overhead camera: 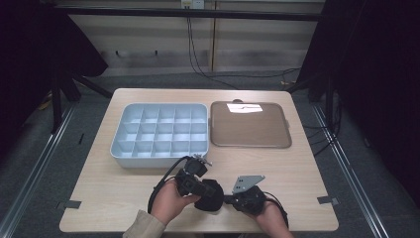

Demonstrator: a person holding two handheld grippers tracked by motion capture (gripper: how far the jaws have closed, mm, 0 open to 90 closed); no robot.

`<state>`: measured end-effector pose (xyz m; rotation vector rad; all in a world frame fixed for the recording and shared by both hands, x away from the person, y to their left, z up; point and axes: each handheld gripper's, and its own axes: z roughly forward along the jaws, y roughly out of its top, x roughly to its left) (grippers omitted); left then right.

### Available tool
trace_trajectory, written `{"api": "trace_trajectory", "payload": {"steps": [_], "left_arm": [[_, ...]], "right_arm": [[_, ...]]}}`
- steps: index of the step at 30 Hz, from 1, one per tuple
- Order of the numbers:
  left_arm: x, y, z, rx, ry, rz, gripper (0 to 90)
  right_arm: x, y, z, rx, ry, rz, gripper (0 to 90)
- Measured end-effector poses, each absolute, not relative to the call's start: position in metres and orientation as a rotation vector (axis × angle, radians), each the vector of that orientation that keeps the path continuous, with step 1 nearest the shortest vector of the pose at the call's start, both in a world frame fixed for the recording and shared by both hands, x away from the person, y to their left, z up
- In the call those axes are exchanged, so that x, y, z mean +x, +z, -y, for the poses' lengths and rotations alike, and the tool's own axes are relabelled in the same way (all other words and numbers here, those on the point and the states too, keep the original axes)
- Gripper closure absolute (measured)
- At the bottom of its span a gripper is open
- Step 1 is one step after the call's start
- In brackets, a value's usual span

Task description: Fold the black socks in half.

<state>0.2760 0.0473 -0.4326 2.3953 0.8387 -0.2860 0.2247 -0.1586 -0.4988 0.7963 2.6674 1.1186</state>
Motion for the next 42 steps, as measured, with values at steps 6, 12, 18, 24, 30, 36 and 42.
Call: {"api": "trace_trajectory", "payload": {"steps": [6, 12, 18, 24, 30, 36, 42], "left_arm": [[0.276, -0.433, -0.047, 2.401, -0.285, -0.834, 83.3], [0.276, -0.433, -0.048, 2.402, -0.287, -0.839, 83.4], [0.275, -0.433, -0.048, 2.401, -0.291, -0.836, 83.5], [0.274, -0.436, -0.046, 2.404, -0.298, -0.839, 83.5], [0.274, -0.440, -0.043, 2.407, -0.300, -0.841, 83.4], [0.273, -0.447, -0.038, 2.416, -0.300, -0.844, 83.4], [0.273, -0.452, -0.036, 2.412, -0.304, -0.866, 83.5]], "right_arm": [[0.225, -0.499, 0.157, 0.784, 1.123, -2.665, 90.0], [0.225, -0.499, 0.155, 0.785, 1.118, -2.668, 89.4], [0.225, -0.499, 0.154, 0.788, 1.118, -2.670, 89.5], [0.226, -0.499, 0.153, 0.774, 1.116, -2.675, 89.6], [0.227, -0.499, 0.152, 0.762, 1.119, -2.675, 89.5], [0.227, -0.499, 0.152, 0.770, 1.121, -2.673, 88.7], [0.227, -0.499, 0.153, 0.774, 1.119, -2.671, 87.6]]}}
